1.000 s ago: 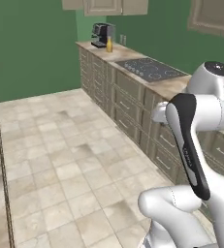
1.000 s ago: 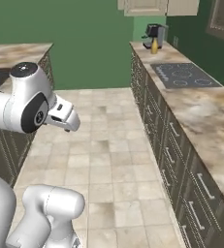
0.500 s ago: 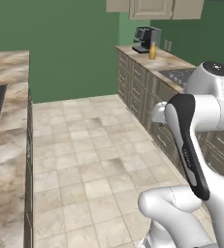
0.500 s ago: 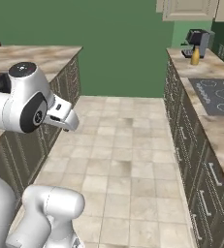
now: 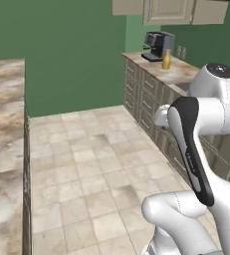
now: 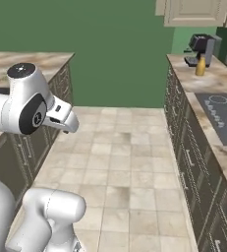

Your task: There is a tray on the dining counter. Grab the cup, mug, and pitcher and place them on the tray. The pitcher may be placed next to the tray if it cannot fit the tray.

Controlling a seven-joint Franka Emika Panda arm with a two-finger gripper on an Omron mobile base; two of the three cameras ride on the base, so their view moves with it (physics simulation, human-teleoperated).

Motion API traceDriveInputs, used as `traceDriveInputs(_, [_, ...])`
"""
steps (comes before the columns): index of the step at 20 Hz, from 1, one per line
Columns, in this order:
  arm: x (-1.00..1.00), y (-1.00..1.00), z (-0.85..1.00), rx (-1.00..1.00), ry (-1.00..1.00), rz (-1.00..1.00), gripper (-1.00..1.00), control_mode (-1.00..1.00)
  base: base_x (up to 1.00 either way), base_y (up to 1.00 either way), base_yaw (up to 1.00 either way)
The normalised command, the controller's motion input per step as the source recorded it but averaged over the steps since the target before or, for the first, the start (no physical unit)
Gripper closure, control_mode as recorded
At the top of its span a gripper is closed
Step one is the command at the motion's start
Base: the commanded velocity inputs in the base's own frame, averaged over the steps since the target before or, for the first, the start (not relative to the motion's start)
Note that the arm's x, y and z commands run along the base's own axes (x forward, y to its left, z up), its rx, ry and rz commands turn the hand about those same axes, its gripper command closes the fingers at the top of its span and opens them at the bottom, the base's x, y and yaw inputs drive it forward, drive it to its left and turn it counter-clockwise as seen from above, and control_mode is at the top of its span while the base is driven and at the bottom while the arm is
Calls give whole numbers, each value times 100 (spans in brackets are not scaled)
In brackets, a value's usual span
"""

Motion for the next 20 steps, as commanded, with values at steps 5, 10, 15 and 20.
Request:
traceDriveInputs(5, [0,0,0,0,0,0,-100,100,100,0,-9])
traceDriveInputs(10, [0,0,0,0,0,0,-100,100,100,0,-10])
traceDriveInputs(15, [0,0,0,0,0,0,-100,100,100,2,-10])
traceDriveInputs(20, [0,0,0,0,0,0,-100,100,100,5,-10])
